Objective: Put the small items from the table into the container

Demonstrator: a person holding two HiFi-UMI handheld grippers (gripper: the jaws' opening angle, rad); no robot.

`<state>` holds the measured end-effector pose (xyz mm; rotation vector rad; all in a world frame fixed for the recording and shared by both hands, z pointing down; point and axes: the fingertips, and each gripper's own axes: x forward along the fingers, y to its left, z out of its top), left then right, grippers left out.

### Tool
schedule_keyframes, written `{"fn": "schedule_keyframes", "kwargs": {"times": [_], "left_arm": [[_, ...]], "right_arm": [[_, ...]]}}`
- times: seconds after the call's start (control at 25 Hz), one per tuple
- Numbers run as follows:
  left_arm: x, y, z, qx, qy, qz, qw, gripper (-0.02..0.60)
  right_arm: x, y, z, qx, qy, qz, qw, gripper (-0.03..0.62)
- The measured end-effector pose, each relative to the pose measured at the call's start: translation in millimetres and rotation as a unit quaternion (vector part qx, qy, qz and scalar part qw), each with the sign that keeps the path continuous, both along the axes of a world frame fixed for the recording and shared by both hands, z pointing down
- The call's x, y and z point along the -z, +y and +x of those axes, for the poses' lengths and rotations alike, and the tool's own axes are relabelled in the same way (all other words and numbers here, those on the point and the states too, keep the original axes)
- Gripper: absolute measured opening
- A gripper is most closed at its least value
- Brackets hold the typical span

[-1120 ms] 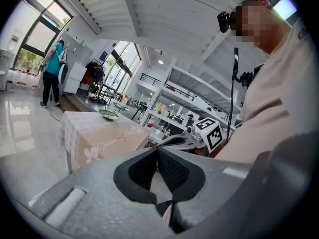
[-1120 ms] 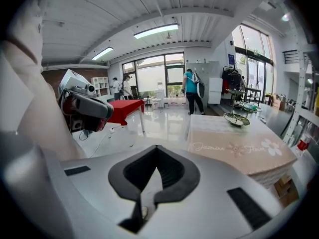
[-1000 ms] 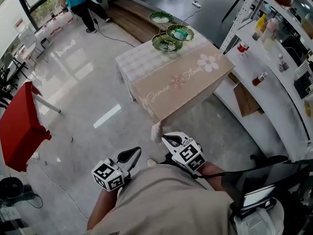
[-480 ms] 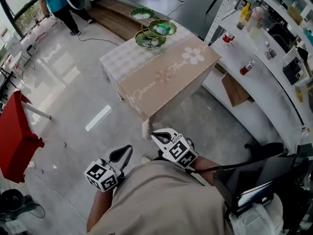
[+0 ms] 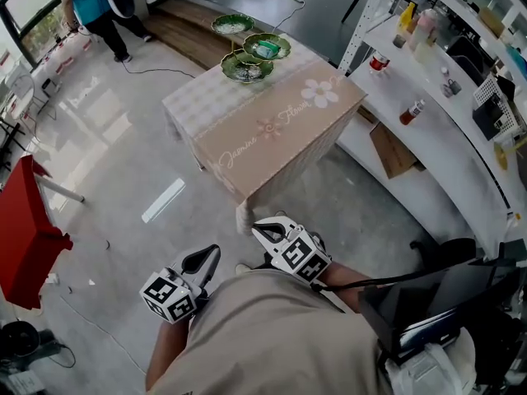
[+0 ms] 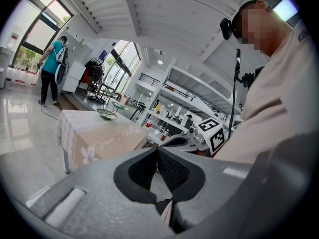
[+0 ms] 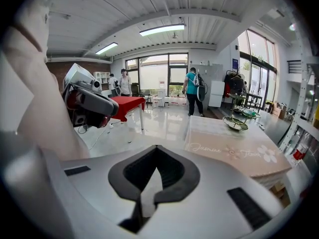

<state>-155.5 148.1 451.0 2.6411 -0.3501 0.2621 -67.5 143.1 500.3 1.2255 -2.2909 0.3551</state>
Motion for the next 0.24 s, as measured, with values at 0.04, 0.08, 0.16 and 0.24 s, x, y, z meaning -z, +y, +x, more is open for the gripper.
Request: {"fn": "schedule_keyframes", "kwargs": {"times": [0.04, 0.08, 0.16, 0.24], "left_arm": [[-0.5, 0.8, 2.0, -0.003, 0.0, -0.001, 1.0, 0.008], [-1.1, 1.3, 3.7, -0.007, 0.0, -0.002, 1.0, 0.008], [-1.8, -0.3, 5.9, -0.016, -0.001, -0.002, 0.9999, 0.008], [-2.1, -4.5, 7.2, -0.026, -0.003, 0.0, 0.9997, 0.008]], "right_arm": [[-0.9, 1.9, 2.2, -0.004, -0.001, -0.002, 1.0, 0.014], [-1.8, 3.8, 4.4, -0.009, -0.002, -0.005, 1.0, 0.014], [-3.3, 5.2, 7.9, -0.02, -0.001, -0.007, 1.0, 0.014], [-4.4, 4.0, 10.3, -0.031, -0.001, -0.007, 1.0, 0.014]]}}
